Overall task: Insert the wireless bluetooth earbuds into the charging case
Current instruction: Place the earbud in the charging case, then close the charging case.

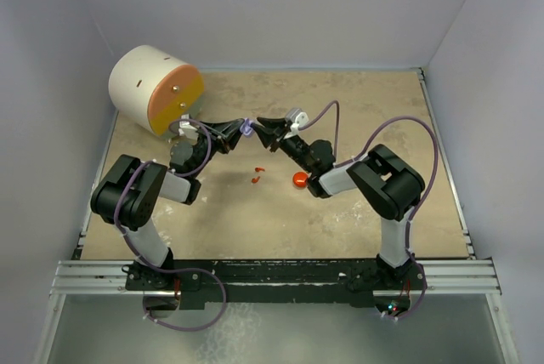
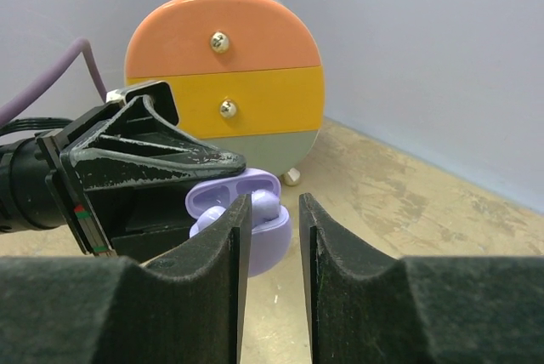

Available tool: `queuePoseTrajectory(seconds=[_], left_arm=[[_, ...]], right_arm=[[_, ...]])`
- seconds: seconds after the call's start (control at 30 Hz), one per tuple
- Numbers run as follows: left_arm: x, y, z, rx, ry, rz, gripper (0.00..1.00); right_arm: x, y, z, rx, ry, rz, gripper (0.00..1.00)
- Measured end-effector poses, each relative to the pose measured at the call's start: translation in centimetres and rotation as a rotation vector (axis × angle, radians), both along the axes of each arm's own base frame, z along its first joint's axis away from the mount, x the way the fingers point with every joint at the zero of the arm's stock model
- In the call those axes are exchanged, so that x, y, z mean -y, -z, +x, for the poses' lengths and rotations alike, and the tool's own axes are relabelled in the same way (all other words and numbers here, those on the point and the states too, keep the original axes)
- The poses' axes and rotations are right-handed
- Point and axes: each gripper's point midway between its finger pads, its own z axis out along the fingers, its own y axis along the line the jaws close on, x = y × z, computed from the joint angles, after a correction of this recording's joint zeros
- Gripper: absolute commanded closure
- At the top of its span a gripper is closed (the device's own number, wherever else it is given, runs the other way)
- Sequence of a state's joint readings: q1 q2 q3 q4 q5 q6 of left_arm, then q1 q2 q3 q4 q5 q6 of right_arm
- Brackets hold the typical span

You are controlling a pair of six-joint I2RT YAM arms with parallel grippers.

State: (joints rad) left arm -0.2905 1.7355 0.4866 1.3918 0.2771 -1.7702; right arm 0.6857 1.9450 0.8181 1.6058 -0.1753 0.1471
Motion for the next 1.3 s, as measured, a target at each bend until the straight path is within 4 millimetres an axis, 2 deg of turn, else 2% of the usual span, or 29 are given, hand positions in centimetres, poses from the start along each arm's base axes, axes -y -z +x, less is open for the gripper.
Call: queuePoseTrajectory(seconds=[0.23, 0.37, 0.5, 0.6, 0.67, 0.8, 0.87, 0.97, 1.1, 1.2, 1.3], left_arm=[[0.0, 0.4, 0.1, -0.007, -0.001, 0.002, 1.0], [0.0, 0.7, 0.1, -0.012, -0.001, 0.004, 1.0], [0.0, 0.7, 0.1, -0.012, -0.001, 0.004, 1.0], [0.0, 0.7, 0.2, -0.012, -0.003, 0.005, 1.0], [0.0, 0.8, 0.2, -0.011, -0.007, 0.011, 1.0], [-0.1, 1.6, 0.5, -0.027, -0.023, 0.045, 1.0], [-0.2, 2.2, 0.7, -0.036, -0.032, 0.07, 1.0], [-0.4, 2.6, 1.0, -0.05, -0.048, 0.089, 1.0], [-0.9, 2.7, 2.0, -0.071, -0.093, 0.087, 1.0], [-1.2, 2.3, 3.2, -0.089, -0.134, 0.071, 1.0], [-1.5, 1.7, 4.2, -0.103, -0.176, 0.067, 1.0]], right_arm=[[0.3, -0.5, 0.2, 0.004, 0.007, 0.004, 0.67], [0.7, -2.2, -0.2, 0.03, 0.009, 0.024, 0.66], [1.9, -4.3, -0.9, 0.052, 0.038, 0.054, 0.65], [3.6, -7.6, -1.4, 0.083, 0.093, 0.102, 0.62], [5.1, -11.6, -1.7, 0.113, 0.143, 0.162, 0.6], [6.8, -19.1, -1.5, 0.127, 0.214, 0.23, 0.54], [7.5, -20.2, -1.6, 0.1, 0.234, 0.238, 0.47], [8.0, -18.7, -1.3, 0.001, 0.263, 0.216, 0.36], [8.0, -12.8, 0.2, -0.142, 0.325, 0.103, 0.22], [7.8, -8.2, 1.4, -0.236, 0.373, 0.003, 0.18], [8.2, -5.0, 1.8, -0.289, 0.428, -0.066, 0.16]])
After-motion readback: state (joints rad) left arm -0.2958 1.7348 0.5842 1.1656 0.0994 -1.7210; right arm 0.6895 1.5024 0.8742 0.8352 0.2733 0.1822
